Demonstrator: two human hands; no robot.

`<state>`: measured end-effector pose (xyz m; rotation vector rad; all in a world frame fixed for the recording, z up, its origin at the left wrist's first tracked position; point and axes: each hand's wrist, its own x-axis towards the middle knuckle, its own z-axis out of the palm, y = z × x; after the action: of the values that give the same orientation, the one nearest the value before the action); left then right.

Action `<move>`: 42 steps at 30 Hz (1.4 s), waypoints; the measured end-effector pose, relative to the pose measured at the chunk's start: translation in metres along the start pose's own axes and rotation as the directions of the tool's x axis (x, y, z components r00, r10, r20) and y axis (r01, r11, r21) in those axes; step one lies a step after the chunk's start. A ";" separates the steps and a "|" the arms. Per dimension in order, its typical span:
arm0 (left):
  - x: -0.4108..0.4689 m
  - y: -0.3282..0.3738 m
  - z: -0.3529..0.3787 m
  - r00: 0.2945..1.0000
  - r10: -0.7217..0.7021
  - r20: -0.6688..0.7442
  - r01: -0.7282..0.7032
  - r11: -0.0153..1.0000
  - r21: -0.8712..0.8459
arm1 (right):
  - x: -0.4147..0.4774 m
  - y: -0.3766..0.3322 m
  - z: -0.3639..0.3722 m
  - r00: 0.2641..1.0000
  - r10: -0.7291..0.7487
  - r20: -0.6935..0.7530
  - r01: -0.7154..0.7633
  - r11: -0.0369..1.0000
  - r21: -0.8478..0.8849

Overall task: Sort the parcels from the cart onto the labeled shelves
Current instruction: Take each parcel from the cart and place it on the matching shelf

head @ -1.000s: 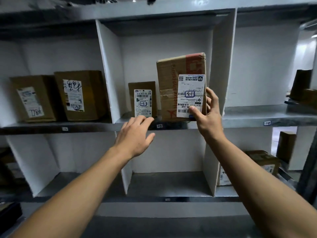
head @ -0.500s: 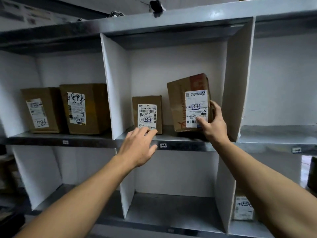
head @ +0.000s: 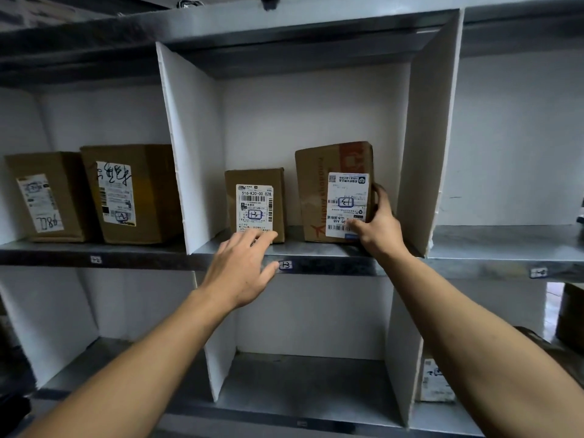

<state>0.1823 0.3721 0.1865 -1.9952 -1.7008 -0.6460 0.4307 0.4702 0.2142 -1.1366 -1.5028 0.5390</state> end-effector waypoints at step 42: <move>-0.175 0.097 0.078 0.921 0.248 0.302 -0.173 0.951 -0.256 | -0.313 0.106 -0.055 0.979 0.023 0.205 0.175 0.430 -0.886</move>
<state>0.2600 0.2675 0.0157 -2.5279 -1.6119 -0.4625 0.4928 0.2311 -0.0112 -1.8567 -2.0832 -0.3625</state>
